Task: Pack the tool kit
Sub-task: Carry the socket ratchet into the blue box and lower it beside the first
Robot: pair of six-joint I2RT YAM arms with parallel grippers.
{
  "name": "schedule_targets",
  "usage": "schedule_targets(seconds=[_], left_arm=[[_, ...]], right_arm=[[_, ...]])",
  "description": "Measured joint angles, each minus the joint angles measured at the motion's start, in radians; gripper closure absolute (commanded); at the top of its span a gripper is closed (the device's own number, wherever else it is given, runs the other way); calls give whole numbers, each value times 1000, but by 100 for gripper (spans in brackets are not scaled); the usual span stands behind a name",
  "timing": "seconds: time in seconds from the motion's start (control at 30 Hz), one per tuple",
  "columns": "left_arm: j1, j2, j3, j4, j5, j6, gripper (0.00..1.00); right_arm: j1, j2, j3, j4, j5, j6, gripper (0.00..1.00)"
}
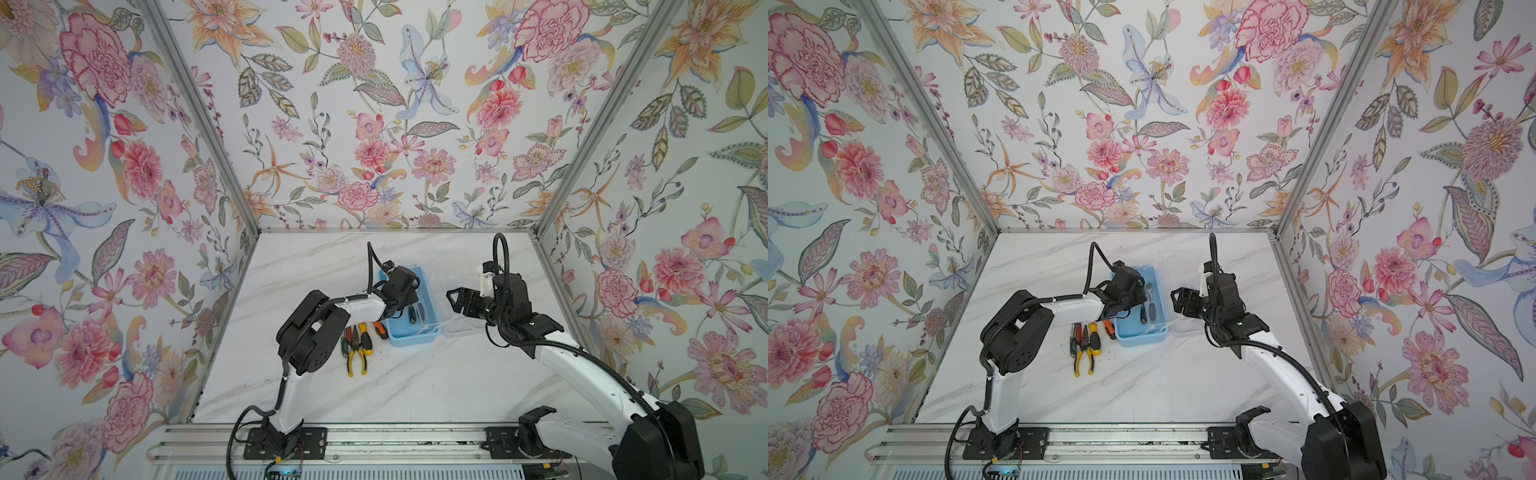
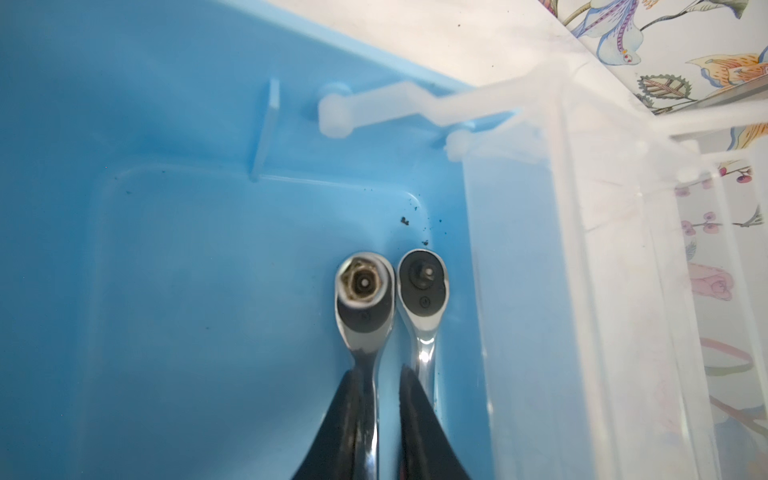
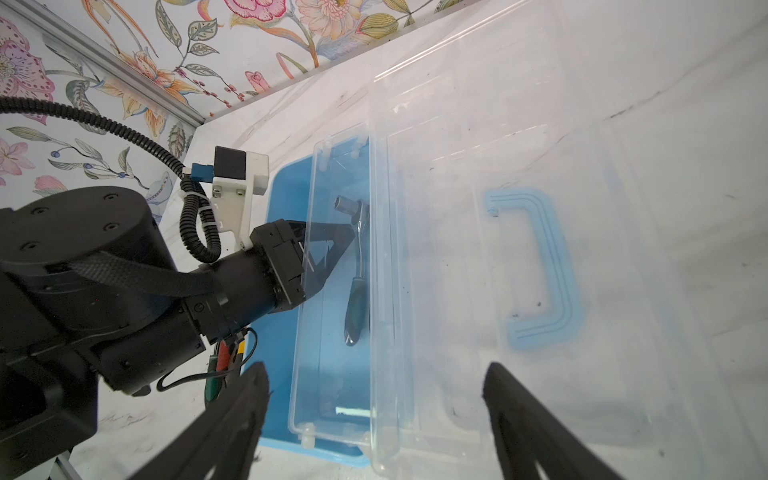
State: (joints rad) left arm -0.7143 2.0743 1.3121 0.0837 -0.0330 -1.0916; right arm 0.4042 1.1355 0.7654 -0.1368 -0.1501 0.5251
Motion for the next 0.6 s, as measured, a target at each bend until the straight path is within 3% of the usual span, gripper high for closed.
schedule_targets(seconds=[0.37, 0.6], left_arm=[[7, -17, 0, 4, -2, 39, 67], [16, -184, -29, -32, -39, 112, 54]], right_arm=[[6, 0, 24, -9, 0, 0, 17], [28, 0, 54, -27, 5, -1, 17]])
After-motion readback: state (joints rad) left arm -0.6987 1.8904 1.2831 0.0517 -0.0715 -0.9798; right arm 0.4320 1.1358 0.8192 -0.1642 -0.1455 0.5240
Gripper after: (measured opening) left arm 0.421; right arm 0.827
